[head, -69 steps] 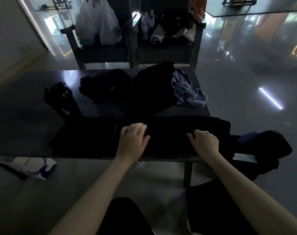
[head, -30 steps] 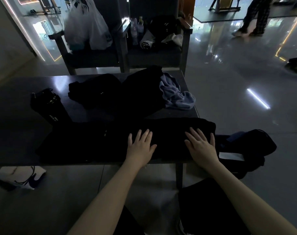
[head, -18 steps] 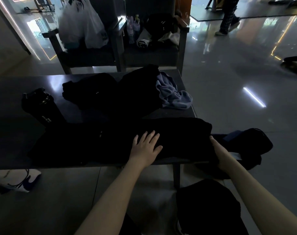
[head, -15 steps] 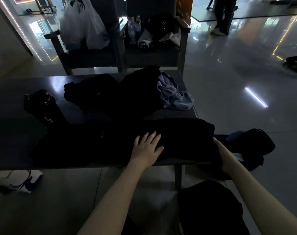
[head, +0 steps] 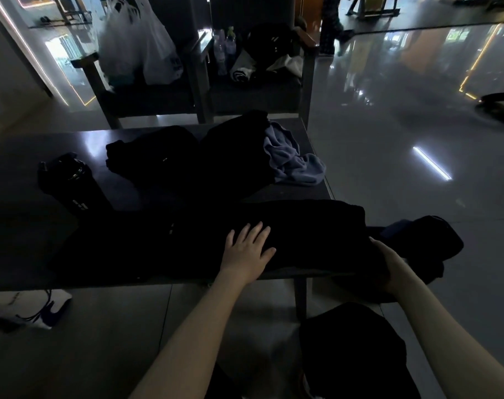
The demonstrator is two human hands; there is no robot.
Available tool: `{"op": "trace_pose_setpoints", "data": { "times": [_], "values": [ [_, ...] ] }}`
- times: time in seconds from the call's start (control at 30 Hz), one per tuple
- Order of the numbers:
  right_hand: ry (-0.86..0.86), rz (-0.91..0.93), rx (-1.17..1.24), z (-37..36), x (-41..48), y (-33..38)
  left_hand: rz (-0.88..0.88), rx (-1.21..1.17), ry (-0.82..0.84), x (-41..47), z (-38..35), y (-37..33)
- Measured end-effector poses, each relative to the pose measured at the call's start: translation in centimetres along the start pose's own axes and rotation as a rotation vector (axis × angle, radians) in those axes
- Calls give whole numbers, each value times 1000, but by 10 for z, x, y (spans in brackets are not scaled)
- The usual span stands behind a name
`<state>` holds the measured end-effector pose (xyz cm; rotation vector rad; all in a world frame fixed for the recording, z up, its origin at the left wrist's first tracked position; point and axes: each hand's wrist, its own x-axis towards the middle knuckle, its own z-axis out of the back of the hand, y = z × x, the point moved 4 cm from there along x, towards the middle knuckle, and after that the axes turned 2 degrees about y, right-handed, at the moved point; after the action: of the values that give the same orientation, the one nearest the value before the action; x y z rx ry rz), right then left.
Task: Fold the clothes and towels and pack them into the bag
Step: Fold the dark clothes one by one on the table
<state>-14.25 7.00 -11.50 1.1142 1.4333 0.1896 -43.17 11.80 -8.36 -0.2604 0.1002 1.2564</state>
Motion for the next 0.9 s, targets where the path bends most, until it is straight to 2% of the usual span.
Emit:
{"op": "trace_pose_setpoints", "data": {
  "times": [0.13, 0.2, 0.47, 0.6, 0.67, 0.8, 0.83, 0.9],
  "values": [
    [-77, 127, -4, 9, 3, 21, 3, 6, 12, 0, 2, -1],
    [-135, 256, -69, 8, -2, 35, 14, 15, 22, -1, 3, -1],
    [-329, 790, -596, -57, -56, 84, 56, 36, 37, -1, 5, 1],
    [-197, 1026, -828, -113, -83, 71, 68, 14, 81, 0, 5, 2],
    [-91, 1039, -997, -134, -78, 52, 53, -10, 76, -1, 7, 4],
    [183, 846, -1274, -151, -55, 7, -6, -70, -15, -4, 12, 10],
    [187, 852, -1352, -152, -52, -1, -4, -102, -26, -4, 13, 12],
    [87, 924, -1487, -149, -49, -8, 40, -126, -44, -5, 13, 21]
  ]
}}
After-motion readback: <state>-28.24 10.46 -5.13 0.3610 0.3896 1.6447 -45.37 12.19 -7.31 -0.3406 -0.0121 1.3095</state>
